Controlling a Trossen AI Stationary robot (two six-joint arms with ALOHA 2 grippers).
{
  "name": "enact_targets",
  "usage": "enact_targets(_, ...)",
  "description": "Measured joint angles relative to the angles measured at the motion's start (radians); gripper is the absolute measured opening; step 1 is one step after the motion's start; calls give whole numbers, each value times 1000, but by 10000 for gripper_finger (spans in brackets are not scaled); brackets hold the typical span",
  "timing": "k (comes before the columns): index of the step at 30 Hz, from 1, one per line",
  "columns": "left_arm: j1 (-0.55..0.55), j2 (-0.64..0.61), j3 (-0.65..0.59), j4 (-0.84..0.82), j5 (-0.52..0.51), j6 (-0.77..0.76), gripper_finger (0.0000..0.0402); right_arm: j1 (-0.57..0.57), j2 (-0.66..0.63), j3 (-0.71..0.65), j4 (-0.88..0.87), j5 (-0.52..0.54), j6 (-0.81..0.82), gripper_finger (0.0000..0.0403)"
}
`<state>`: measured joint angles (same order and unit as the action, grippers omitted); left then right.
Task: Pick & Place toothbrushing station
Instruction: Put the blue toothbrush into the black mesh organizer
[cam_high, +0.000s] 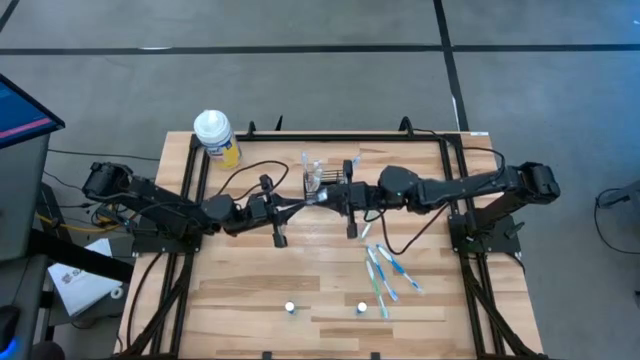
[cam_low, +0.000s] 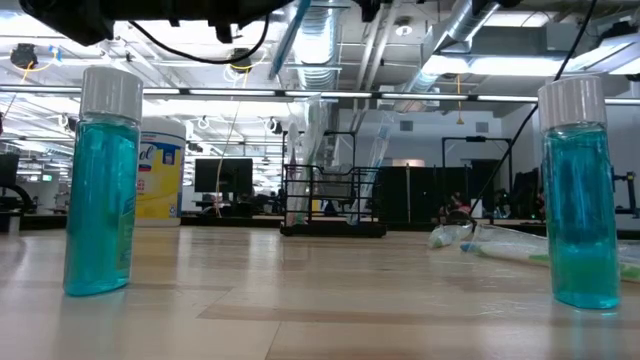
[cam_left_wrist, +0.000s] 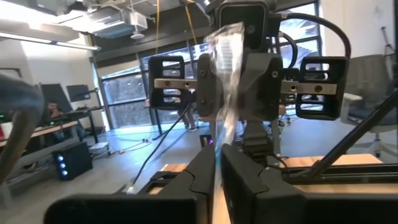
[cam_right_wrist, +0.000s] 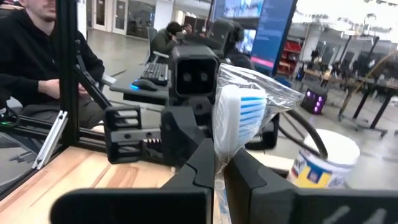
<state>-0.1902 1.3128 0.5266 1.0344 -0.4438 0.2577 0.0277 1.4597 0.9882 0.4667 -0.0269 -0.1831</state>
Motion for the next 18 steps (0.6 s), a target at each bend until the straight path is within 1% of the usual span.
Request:
enact_targets(5, 0, 0, 0, -5, -32, 0, 61, -3, -1, 0, -27, 0, 9, 5)
enact_targets(9, -2, -1, 0, -3, -35, 0, 86, -17, -24, -1, -99, 0, 27, 5)
enact_targets(12, -9, -1, 0, -7, -36, 0, 93, -34, -50, -1, -162, 1, 51, 5)
enact_targets(18, -41, -1, 0, -9, -35, 0, 92, -61, -98, -1, -276, 27, 53, 5)
